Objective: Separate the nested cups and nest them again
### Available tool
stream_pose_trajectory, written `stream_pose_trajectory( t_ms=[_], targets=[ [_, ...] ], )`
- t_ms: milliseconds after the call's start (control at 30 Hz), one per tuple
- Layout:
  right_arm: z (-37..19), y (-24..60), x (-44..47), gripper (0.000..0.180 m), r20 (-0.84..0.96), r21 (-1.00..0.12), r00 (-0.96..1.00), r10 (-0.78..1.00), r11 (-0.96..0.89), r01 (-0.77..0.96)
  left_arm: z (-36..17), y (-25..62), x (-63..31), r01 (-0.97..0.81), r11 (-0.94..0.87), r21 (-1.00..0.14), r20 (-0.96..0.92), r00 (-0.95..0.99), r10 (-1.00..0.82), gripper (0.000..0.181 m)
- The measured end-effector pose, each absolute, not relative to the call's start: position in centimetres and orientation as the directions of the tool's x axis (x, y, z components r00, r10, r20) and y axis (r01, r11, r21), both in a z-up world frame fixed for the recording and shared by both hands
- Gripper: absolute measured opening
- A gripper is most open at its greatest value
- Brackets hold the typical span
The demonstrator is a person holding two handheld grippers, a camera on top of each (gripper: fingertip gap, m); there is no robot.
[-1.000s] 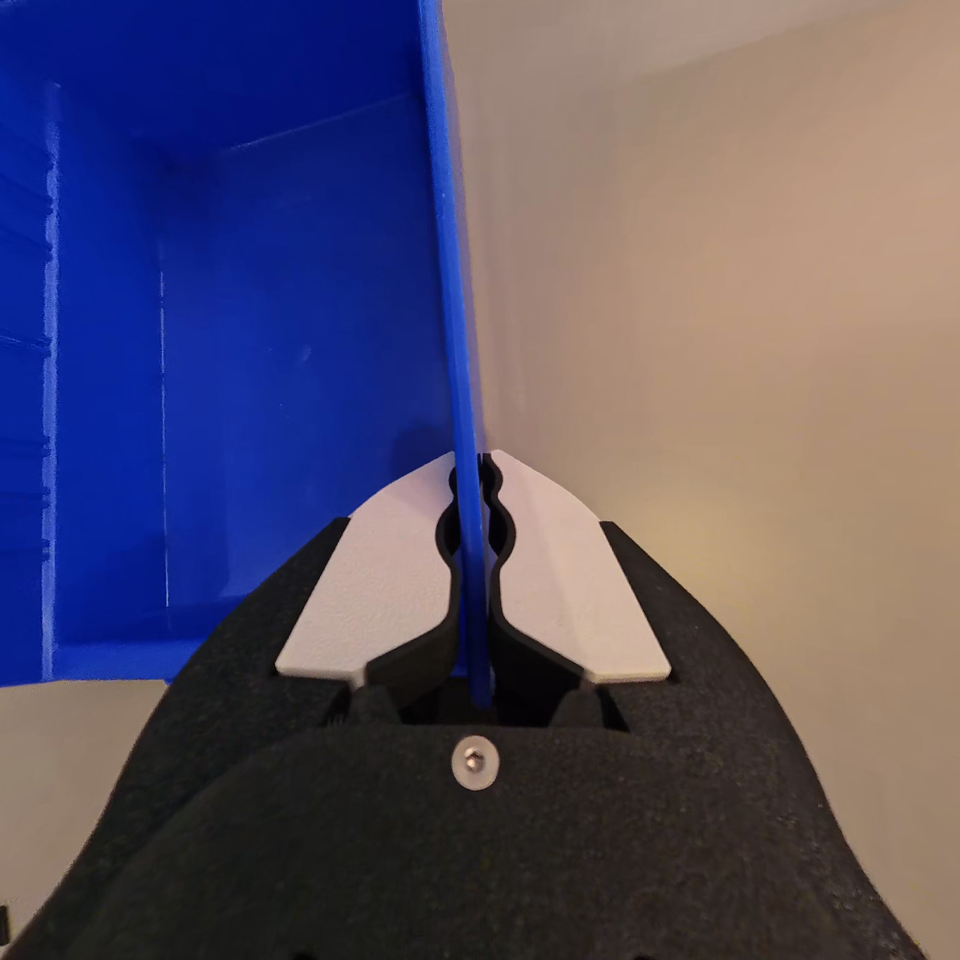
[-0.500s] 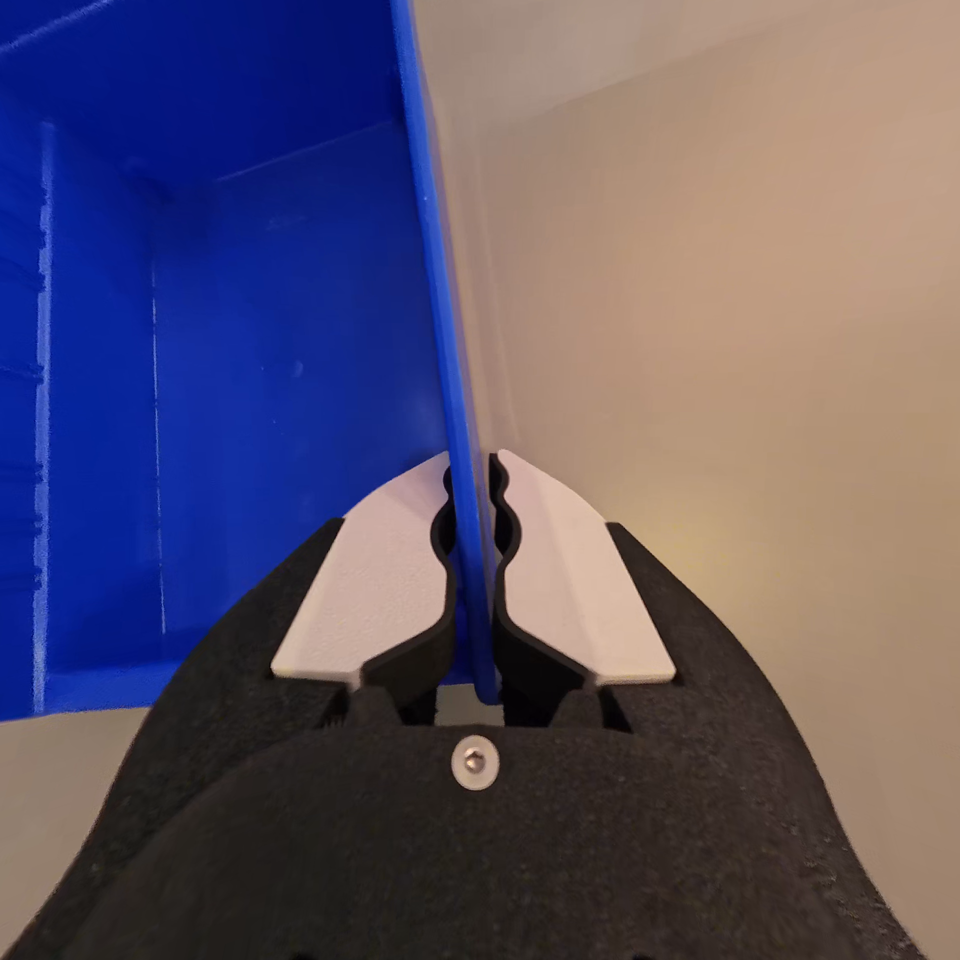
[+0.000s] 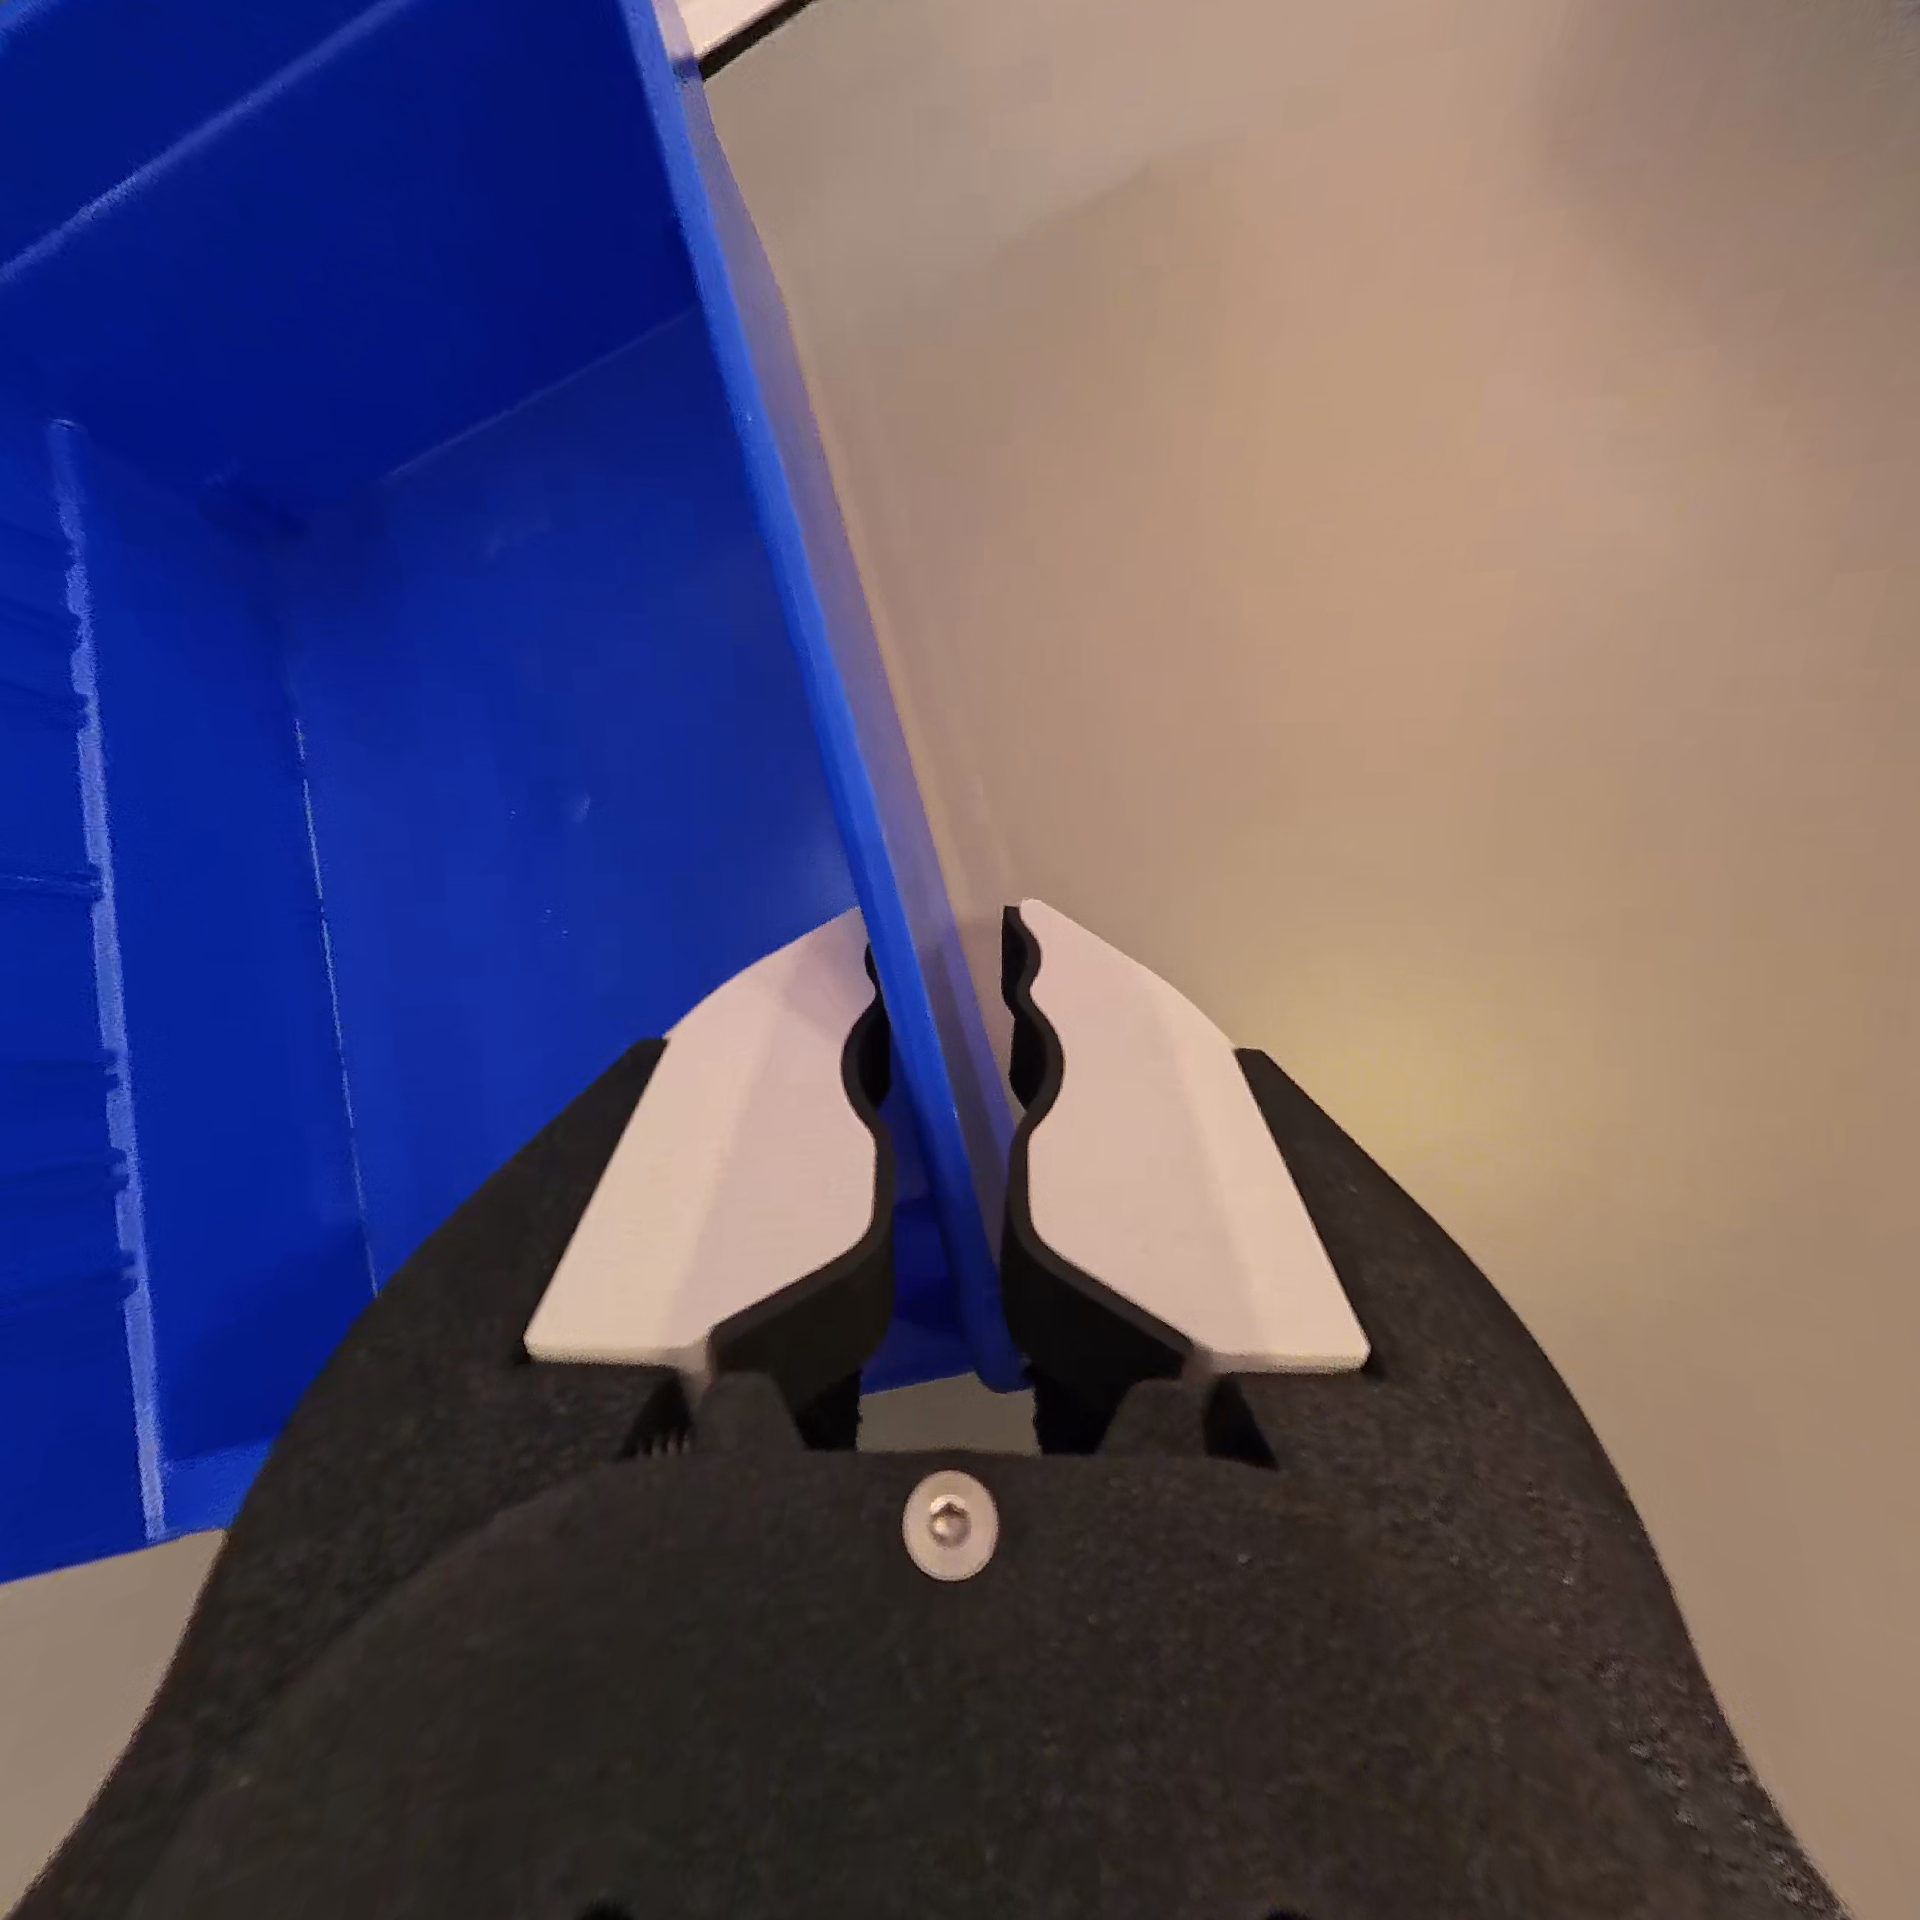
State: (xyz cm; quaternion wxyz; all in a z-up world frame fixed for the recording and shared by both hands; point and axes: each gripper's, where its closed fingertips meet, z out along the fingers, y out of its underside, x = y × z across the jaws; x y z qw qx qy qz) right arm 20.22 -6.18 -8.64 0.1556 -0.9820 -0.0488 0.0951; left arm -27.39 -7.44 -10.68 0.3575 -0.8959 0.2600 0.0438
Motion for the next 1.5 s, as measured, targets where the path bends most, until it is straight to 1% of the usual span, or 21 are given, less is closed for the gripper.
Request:
stream_pose_trajectory(
  t_ms=[200,467,600,733,800,867,967,1067,1233,1300,1433,1500],
  targets=[
    [-8.6,-5.6,16.7,0.003,-0.167,-0.309,0.978,0.124,-0.949,0.068,-10.8,-8.0,-23.6,-0.551,-0.563,-0.616,-0.287,0.823,-0.491,0.020],
    [-8.5,-5.5,11.7,0.004,-0.176,-0.320,0.976,0.131,-0.945,0.069,-10.8,-8.4,-19.8,-0.575,-0.518,-0.634,-0.283,0.795,-0.536,0.024],
    [-8.8,-4.8,10.8,0.004,-0.169,-0.320,0.976,0.140,-0.944,0.080,-10.9,-8.4,-18.3,-0.555,-0.514,-0.654,-0.243,0.798,-0.552,0.028],
    [-10.4,-4.5,10.6,0.006,-0.173,-0.265,0.976,0.133,-0.961,0.084,-10.8,-8.4,-17.4,-0.512,-0.511,-0.690,-0.188,0.809,-0.556,0.034],
    [-10.5,-4.3,10.6,0.005,-0.171,-0.275,0.977,0.127,-0.958,0.076,-10.7,-8.6,-17.2,-0.477,-0.508,-0.717,-0.146,0.815,-0.560,0.037],
    [-10.4,-4.3,10.6,0.005,-0.169,-0.278,0.977,0.129,-0.957,0.079,-10.3,-8.9,-17.3,-0.458,-0.486,-0.744,-0.134,0.816,-0.563,0.037],
    [-10.2,-4.5,10.3,0.011,-0.206,-0.270,0.971,0.118,-0.961,0.060,-9.3,-9.4,-17.8,-0.449,-0.455,-0.769,-0.135,0.810,-0.571,0.035],
    [-10.1,-4.5,10.7,0.004,-0.180,-0.267,0.976,0.121,-0.961,0.070,-8.1,-10.2,-18.3,-0.447,-0.424,-0.788,-0.139,0.800,-0.584,0.035],
    [-10.1,-4.6,10.7,0.003,-0.164,-0.267,0.978,0.132,-0.960,0.085,-6.5,-11.3,-20.7,-0.443,-0.416,-0.794,-0.130,0.793,-0.595,0.042],
    [-10.1,-4.6,10.7,0.004,-0.163,-0.266,0.978,0.130,-0.960,0.083,-5.8,-11.5,-22.2,-0.406,-0.429,-0.807,-0.088,0.801,-0.593,0.044],
    [-10.1,-4.4,10.9,0.003,-0.164,-0.270,0.979,0.121,-0.960,0.074,-2.4,-12.0,-25.2,-0.226,-0.442,-0.868,0.097,0.795,-0.599,0.040],
    [-10.1,-4.4,11.0,0.003,-0.167,-0.272,0.978,0.127,-0.959,0.078,-0.9,-11.3,-28.6,-0.189,-0.417,-0.889,0.083,0.830,-0.552,0.036]
  ],
)
